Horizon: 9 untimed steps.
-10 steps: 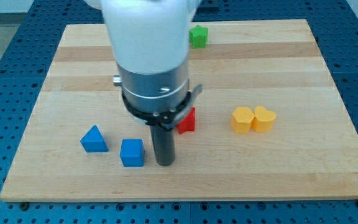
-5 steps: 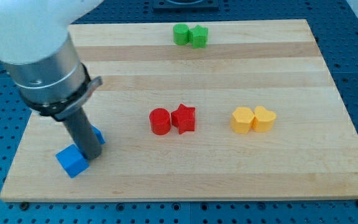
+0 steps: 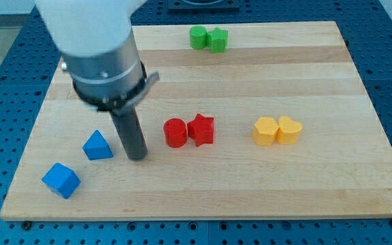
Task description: Move the blue blocks closer to the bottom left corner
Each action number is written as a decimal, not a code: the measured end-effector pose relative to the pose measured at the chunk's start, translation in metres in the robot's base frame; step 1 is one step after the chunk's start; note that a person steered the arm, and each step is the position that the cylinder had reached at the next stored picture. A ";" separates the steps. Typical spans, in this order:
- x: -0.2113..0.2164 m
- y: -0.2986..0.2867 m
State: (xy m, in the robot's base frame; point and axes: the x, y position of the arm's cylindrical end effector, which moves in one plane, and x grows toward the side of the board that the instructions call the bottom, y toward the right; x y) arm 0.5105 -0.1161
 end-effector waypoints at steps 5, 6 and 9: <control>0.037 -0.067; 0.043 -0.069; 0.043 -0.041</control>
